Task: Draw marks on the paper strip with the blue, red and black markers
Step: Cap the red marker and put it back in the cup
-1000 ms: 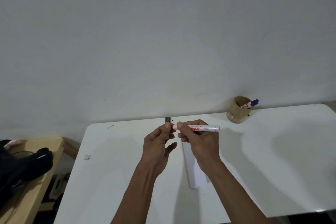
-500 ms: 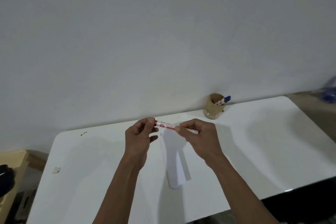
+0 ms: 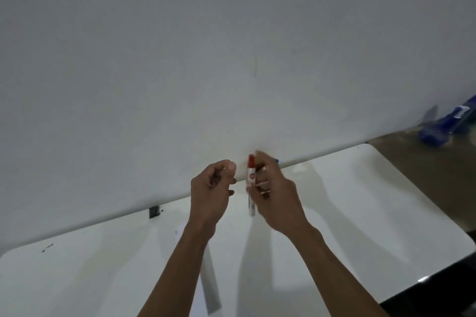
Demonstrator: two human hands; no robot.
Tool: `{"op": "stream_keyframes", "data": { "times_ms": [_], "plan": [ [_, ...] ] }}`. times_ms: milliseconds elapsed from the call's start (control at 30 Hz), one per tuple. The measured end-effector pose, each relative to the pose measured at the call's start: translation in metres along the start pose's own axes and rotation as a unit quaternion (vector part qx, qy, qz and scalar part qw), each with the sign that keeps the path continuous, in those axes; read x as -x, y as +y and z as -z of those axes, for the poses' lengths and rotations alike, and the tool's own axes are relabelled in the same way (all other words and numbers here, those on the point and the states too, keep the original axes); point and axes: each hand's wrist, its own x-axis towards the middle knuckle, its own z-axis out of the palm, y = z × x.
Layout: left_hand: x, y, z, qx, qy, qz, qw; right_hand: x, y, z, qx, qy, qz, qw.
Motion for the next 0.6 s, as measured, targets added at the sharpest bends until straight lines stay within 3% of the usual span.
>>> {"op": "stream_keyframes", "data": {
  "times_ms": [133,300,467,600],
  "plan": [
    [-0.022,-0.027,-0.032,-0.102,0.050,0.023,0.993,-0.043,0.021,0.038,-0.052,0.114,-0.008,0.992],
    [-0.042,-0.059,-0.069,-0.234,0.035,0.036,0.971,-0.092,0.049,0.057,-0.089,0.185,-0.014,0.979],
    [-0.060,-0.078,-0.092,-0.241,0.014,0.069,0.968,-0.110,0.072,0.051,-0.052,0.151,-0.009,0.987],
    [-0.067,-0.086,-0.099,-0.235,0.019,0.022,0.971,-0.113,0.094,0.044,-0.022,0.140,-0.015,0.990]
  ]
}}
